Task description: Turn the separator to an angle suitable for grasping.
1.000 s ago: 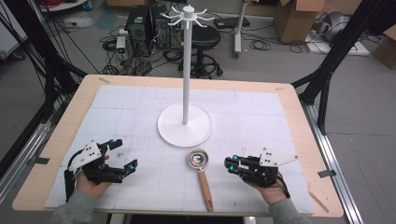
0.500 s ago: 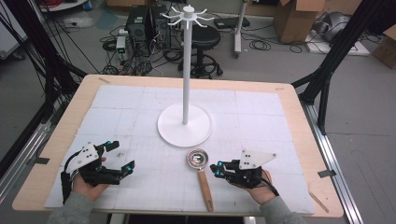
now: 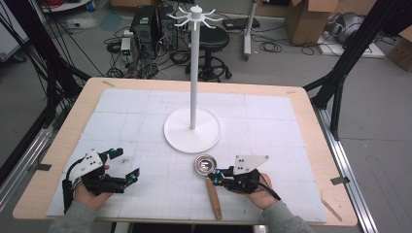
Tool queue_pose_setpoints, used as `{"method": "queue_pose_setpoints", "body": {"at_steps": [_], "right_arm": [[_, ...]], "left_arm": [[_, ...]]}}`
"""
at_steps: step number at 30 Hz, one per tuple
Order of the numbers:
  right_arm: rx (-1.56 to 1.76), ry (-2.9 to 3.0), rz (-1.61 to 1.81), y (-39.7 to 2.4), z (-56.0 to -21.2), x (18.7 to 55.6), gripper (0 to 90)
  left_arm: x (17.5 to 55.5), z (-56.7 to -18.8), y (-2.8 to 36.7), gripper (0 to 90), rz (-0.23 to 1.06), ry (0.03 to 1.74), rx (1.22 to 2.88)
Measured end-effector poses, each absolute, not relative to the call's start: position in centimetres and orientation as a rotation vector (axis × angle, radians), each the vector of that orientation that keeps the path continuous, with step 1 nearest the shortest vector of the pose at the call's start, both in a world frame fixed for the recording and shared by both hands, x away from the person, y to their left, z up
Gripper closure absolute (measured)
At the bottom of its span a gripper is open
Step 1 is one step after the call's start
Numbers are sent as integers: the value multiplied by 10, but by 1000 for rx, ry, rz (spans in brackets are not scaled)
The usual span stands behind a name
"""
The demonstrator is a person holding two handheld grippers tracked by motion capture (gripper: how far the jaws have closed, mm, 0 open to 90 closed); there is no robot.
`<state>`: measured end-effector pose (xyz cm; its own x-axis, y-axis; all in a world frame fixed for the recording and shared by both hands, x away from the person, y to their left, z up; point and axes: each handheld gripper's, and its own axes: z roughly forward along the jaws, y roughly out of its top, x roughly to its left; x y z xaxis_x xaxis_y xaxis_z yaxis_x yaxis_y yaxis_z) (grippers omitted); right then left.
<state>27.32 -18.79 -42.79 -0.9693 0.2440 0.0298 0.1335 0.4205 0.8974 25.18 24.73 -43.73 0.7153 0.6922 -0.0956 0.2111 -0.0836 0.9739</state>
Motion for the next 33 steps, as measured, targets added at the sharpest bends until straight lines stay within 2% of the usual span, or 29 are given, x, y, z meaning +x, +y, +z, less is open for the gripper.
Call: {"method": "queue_pose_setpoints", "body": {"at_steps": [33], "right_arm": [[486, 2794, 1347, -144, -437, 301, 900]], "left_arm": [[253, -440, 248, 18, 467, 768, 1668]]}}
